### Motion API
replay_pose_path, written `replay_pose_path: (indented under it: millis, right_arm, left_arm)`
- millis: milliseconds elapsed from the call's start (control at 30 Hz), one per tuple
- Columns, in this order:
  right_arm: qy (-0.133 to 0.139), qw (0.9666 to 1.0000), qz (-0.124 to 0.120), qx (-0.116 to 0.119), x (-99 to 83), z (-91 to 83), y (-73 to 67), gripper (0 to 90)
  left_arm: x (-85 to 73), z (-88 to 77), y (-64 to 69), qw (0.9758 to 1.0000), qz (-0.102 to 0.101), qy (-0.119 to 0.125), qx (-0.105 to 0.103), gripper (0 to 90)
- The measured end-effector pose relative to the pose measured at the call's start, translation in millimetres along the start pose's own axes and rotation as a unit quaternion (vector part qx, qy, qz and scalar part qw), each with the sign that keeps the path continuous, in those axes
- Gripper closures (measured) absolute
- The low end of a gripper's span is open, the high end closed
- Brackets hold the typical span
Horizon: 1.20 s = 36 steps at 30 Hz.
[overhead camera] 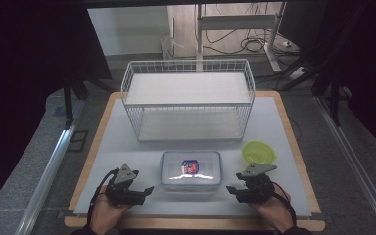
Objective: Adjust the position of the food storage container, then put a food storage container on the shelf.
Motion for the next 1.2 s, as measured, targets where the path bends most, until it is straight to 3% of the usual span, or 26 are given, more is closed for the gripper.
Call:
replay_pose_path:
  millis: [300,467,633,833,1033,1200]
  right_arm:
    - [0.014,0.9997,0.017,0.012,0.3,-0.1,2.7,30.5]
    - [0.012,0.9992,0.032,0.02,1.8,-1.4,3.2,30.9]
    - [0.013,0.9984,0.048,0.028,4.5,-4.5,4.3,30.9]
    - [0.016,0.9973,0.06,0.038,10.8,-7.6,6.4,30.9]
    - [0.026,0.9958,0.06,0.064,26.0,-11.0,8.3,31.9]
    - [0.023,0.9954,0.056,0.074,41.7,-2.8,9.9,27.8]
  left_arm:
    - [1.7,-2.6,-1.4,0.9996,-0.012,0.015,-0.022,8.9]
    - [2.4,-2.1,-2.5,0.9994,-0.017,0.018,-0.025,7.1]
    - [6.5,0.0,-6.0,0.9981,-0.028,0.025,-0.05,4.6]
    - [20.9,-4.2,-6.1,0.9969,-0.029,0.034,-0.065,5.3]
    - [39.5,-2.0,-10.6,0.9972,-0.026,0.023,-0.066,4.5]
    - [57.1,8.8,-14.7,0.9937,-0.038,0.02,-0.103,4.3]
Point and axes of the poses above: each handheld gripper's, and its own axes: z roughly forward along the jaws, x roughly out of its top, y roughly to its right, the point moved 1 cm from there along z, roughly forward along the jaws, and after that the axes turned 7 degrees about -y, right-handed, at the moved point
